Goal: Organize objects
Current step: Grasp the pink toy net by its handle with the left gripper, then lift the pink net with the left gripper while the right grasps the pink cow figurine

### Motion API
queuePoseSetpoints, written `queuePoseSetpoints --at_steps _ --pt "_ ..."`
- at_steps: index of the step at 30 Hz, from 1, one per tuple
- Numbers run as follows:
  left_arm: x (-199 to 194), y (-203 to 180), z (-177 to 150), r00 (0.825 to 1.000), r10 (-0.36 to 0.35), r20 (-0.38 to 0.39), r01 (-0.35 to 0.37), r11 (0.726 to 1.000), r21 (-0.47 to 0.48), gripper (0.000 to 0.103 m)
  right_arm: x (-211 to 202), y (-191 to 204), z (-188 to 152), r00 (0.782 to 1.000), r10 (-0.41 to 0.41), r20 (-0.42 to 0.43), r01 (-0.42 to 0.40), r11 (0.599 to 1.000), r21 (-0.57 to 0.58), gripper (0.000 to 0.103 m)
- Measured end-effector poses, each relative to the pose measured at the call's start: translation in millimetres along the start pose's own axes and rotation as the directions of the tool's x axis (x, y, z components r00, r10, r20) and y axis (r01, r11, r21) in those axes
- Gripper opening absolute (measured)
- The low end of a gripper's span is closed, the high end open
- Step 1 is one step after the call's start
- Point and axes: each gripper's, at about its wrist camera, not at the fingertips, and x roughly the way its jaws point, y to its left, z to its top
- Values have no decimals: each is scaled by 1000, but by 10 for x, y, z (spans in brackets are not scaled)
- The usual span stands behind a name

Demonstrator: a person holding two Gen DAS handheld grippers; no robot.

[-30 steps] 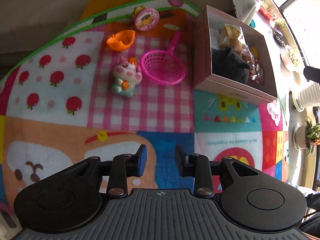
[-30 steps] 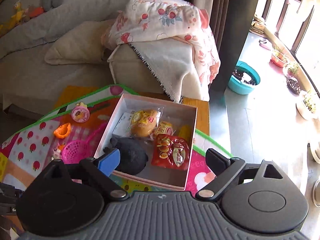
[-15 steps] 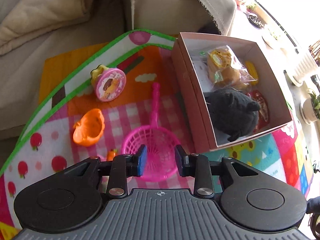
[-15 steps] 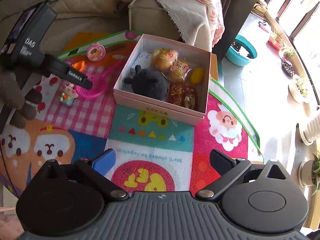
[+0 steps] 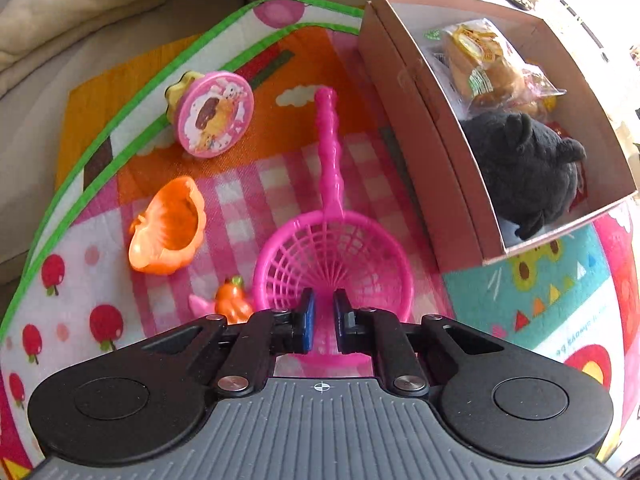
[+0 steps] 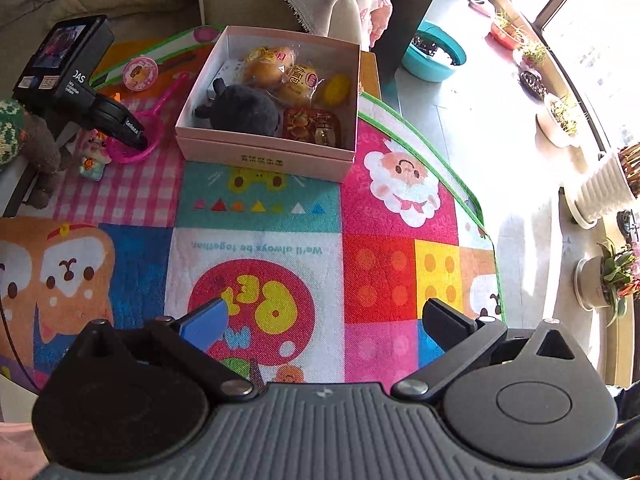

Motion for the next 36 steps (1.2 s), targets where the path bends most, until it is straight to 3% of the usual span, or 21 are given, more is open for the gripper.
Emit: queuePoseSetpoints --at_steps 5,10,14,17,20,25,28,31,36 --pt "-176 22 -427 1000 -17 -9 17 999 -33 12 20 96 192 1000 6 29 -5 998 -56 103" --pt "-133 -49 -874 995 -54 -88 51 998 -34 11 -61 256 333 997 15 80 -6 993 -114 103" --pt "-155 -35 -903 998 -59 -33 55 991 -119 11 -135 357 310 994 7 107 7 993 -122 103" --pt "-150 4 -860 998 -54 -45 43 974 -222 11 -184 394 190 992 -9 130 25 993 -119 103" --pt "-176 29 -886 995 -83 -48 69 966 -249 11 -190 389 48 988 -44 150 59 994 -95 103" --pt "-289 142 -1126 993 -116 -20 106 956 -275 9 -30 392 -67 995 -40 89 45 997 -56 103" --pt "-356 227 -1286 994 -111 0 106 948 -300 8 47 433 -68 995 -9 102 14 999 -48 103" --pt "-477 319 -1474 993 -113 23 114 926 -361 7 278 508 -68 999 20 40 -19 999 -26 103" --pt "-659 481 -1706 998 -62 7 59 901 -429 7 571 763 -60 995 97 -23 -99 991 -95 103"
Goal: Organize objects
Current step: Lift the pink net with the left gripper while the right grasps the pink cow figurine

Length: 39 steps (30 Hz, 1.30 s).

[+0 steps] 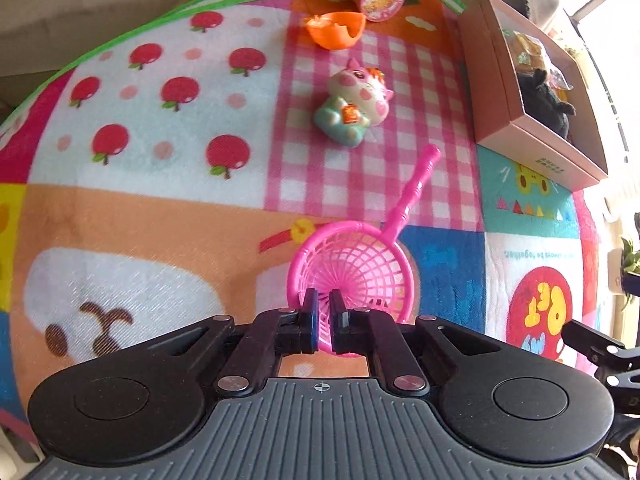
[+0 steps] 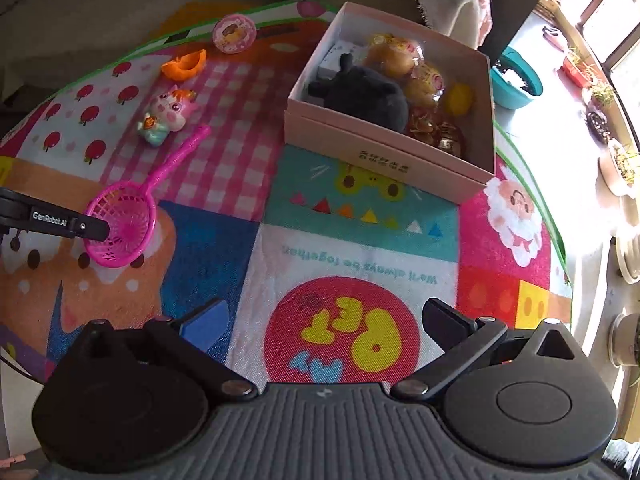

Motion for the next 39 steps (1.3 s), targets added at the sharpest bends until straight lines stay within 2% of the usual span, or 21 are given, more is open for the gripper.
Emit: queuePoseSetpoints --at_steps 2,5,7,11,19,20,22,24,25,27,29,31,33,34,36,39 --pt "-30 60 -5 1000 30 7 -30 1000 2 7 59 72 54 1000 13 10 -13 999 -44 103" --pt "-30 133 28 998 59 14 -59 998 -36 7 159 75 140 999 33 8 -33 999 8 103" --pt "-27 130 66 998 57 20 -56 998 -39 7 273 48 177 999 47 -8 -47 999 26 103" --pt "-94 100 166 997 46 55 -44 998 -38 7 341 -5 184 999 22 -26 -21 999 28 103" --pt "-461 347 251 986 26 167 -3 991 -135 7 359 -45 251 998 26 -48 -27 999 -30 103" --pt "-496 378 226 985 17 174 7 991 -134 7 385 -11 266 998 25 -54 -27 999 -42 103" --pt "-491 431 179 985 -61 162 79 991 -109 7 427 108 306 998 25 -56 -30 997 -76 103" --pt "-376 468 107 986 -137 91 146 984 -99 9 440 228 356 998 33 -50 -38 994 -103 103" --pt "-317 469 55 986 -148 71 155 984 -94 12 440 287 384 998 41 -46 -45 993 -111 103" --pt "-240 448 -41 992 -95 88 102 992 -80 13 440 394 439 998 42 -38 -47 990 -136 103" --pt "-195 435 -90 991 -41 124 55 992 -110 13 457 481 468 999 27 -41 -33 987 -157 103" --pt "-108 451 -80 993 -36 117 55 985 -166 15 462 533 484 999 21 -49 -29 986 -164 103" --pt "-38 423 -36 995 26 96 -9 986 -169 17 455 553 473 998 24 -59 -33 987 -158 103" --pt "-41 412 -25 994 36 108 -18 987 -161 18 449 571 464 998 20 -63 -30 987 -159 103" --pt "-76 400 -12 992 22 128 -4 990 -138 18 420 583 441 998 14 -62 -24 986 -165 103" --pt "7 411 24 997 -28 78 38 990 -134 18 411 550 417 997 22 -75 -33 989 -144 103"
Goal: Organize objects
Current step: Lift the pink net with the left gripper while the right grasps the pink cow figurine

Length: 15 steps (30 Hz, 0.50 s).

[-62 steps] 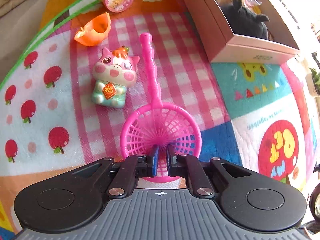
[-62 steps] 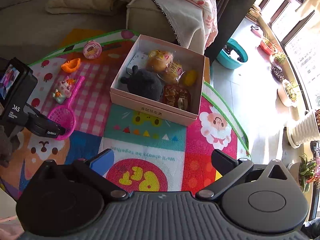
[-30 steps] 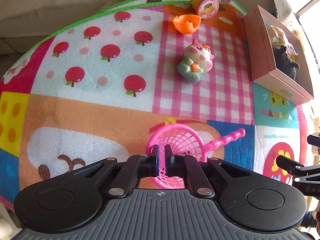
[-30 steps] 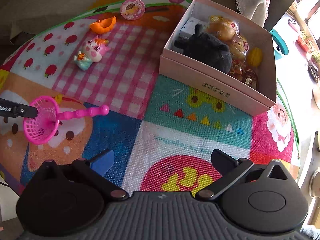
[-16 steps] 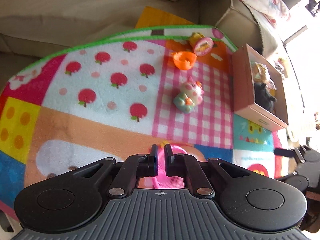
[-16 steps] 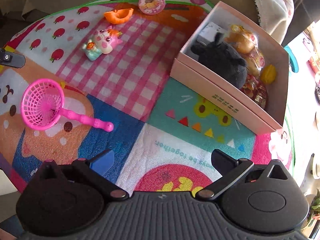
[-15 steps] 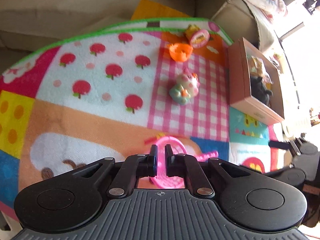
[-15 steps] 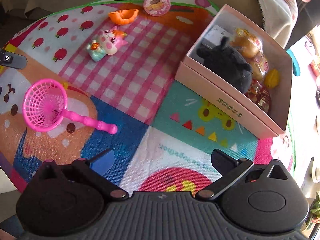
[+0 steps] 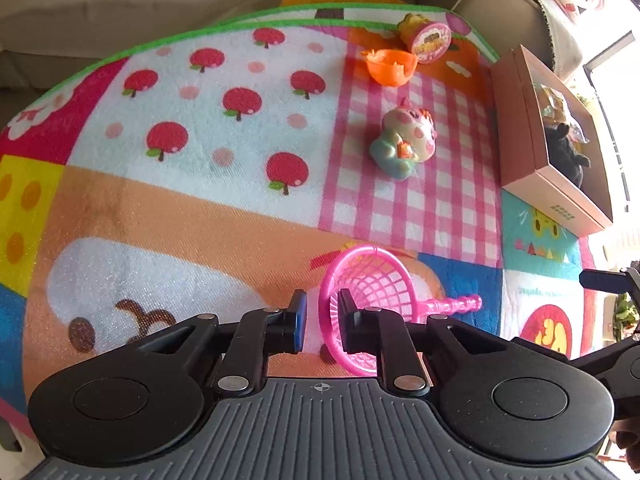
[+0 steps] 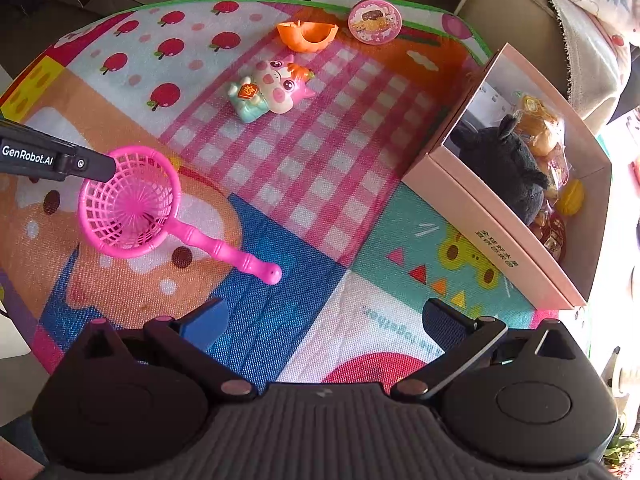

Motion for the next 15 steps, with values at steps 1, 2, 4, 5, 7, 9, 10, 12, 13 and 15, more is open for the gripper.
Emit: queuePoseSetpoints --at_steps 1,2,4,5,7,9,10,12,13,15 --pt "63 9 8 1000 -11 -24 11 1000 -11 18 16 -15 -5 1000 2 -8 -1 1000 11 103" --pt "132 12 14 999 -23 -41 22 1000 -23 18 35 -26 -5 1000 0 -17 0 1000 20 103" --pt "255 -8 16 998 -46 -52 44 999 -31 18 54 -39 0 1000 -7 -25 8 999 37 103" --pt "300 -25 18 997 -56 -55 55 998 -27 18 50 -42 4 1000 -8 -24 9 999 44 103" --pt "356 -54 31 992 -80 -97 79 997 -17 12 32 -43 23 1000 -6 -20 7 999 52 103" --pt "294 -41 24 991 -86 -99 85 996 -14 10 8 -41 88 1000 2 -10 -1 998 66 103" --pt "230 -20 14 993 -80 -87 80 997 -9 9 -4 -41 145 1000 10 0 -10 997 77 103" --pt "109 67 -16 995 -73 -74 72 997 -21 9 -20 -44 302 999 33 32 -36 994 107 103" --pt "59 122 -38 995 -73 -72 71 997 -37 8 -14 -42 389 998 44 46 -49 991 122 103" --pt "-26 229 -92 995 -73 -64 69 996 -63 8 57 -23 650 995 72 69 -81 985 154 103"
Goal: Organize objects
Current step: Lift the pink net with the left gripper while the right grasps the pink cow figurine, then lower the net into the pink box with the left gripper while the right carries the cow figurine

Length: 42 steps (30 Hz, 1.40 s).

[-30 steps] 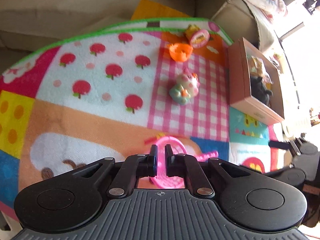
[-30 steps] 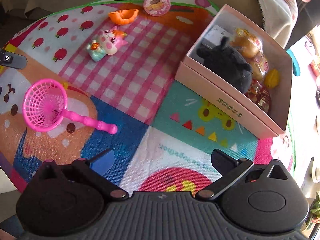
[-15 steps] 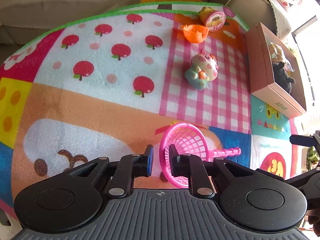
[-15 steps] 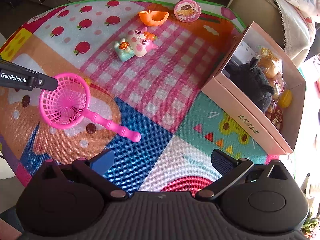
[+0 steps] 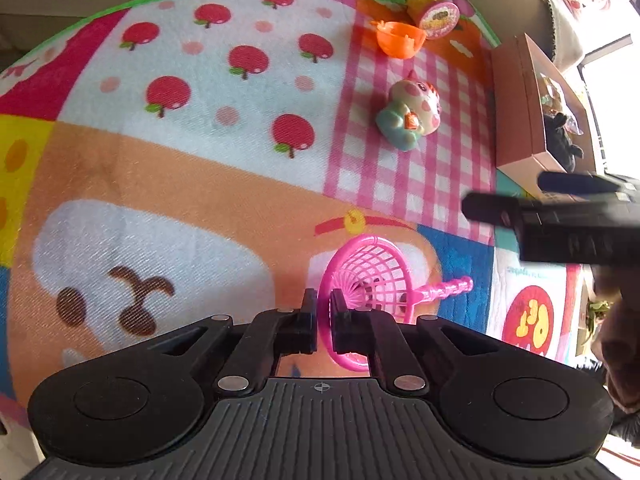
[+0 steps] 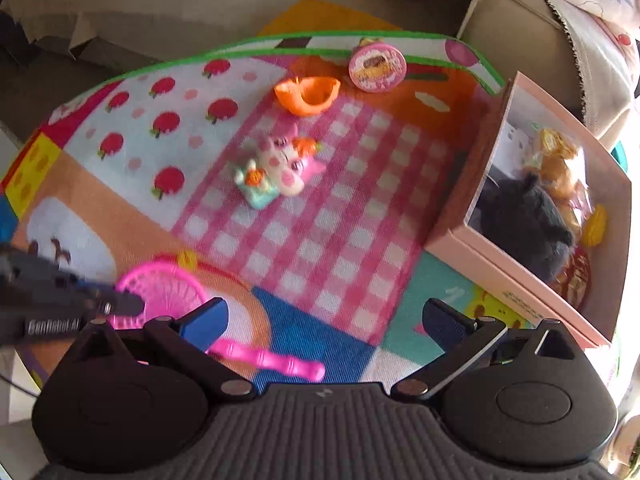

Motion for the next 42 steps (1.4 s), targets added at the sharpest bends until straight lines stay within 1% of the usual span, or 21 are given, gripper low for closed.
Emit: queuePoseSetpoints --at_steps 3,6,7,8,9,11,13,15,17,20,24,29,32,35,38,40,42 --pt "-52 120 -84 1000 11 8 -11 999 -40 8 227 122 372 999 24 26 -25 999 27 103" --pt "-96 197 -165 1000 3 14 -2 997 -74 8 506 239 680 999 14 33 -15 999 33 103" --pt "-112 208 -183 1000 -1 17 2 997 -79 8 593 268 752 1000 8 30 -9 999 37 100" --pt "-128 212 -193 1000 -7 19 9 997 -78 8 675 303 817 1000 -9 24 8 1000 28 83" --pt "-136 207 -208 1000 -12 19 14 997 -74 8 731 339 848 999 -33 16 32 999 13 72" --pt "-149 194 -218 1000 -13 16 14 998 -67 8 743 386 851 999 -46 14 46 999 -8 68" --pt "-158 160 -212 1000 -15 6 16 998 -54 8 647 391 785 999 -36 24 36 999 -21 66" --pt "-182 67 -188 1000 -19 0 19 1000 -13 8 487 357 669 999 -31 33 32 999 -29 65" --pt "-228 -64 -147 1000 -24 1 24 999 43 8 300 278 511 998 -43 44 44 999 -25 65" --pt "-299 -308 -86 999 -35 -3 35 991 129 8 -21 77 197 997 -68 38 68 998 17 65" --pt "-404 -674 -34 997 -77 4 74 970 232 8 -472 -231 -310 993 -117 21 115 988 99 65" --pt "-450 -1165 8 993 -113 -19 113 933 343 8 -937 -642 -939 985 -171 -3 167 958 235 65" --pt "-429 -1464 71 987 -156 -47 162 914 371 8 -1087 -860 -1235 980 -196 -24 194 933 302 65" --pt "-429 -1784 139 985 -161 -59 171 903 394 8 -1224 -1054 -1471 975 -221 -15 212 911 353 65" --pt "-518 -2096 258 981 -192 -28 187 892 413 8 -1277 -1253 -1646 979 -202 -14 190 890 414 65" --pt "-550 -2285 387 978 -207 -11 193 891 410 8 -1277 -1330 -1727 980 -199 -16 186 883 430 65" --pt "-554 -2471 562 979 -203 15 180 898 402 8 -1282 -1377 -1794 984 -179 -12 165 877 451 65"
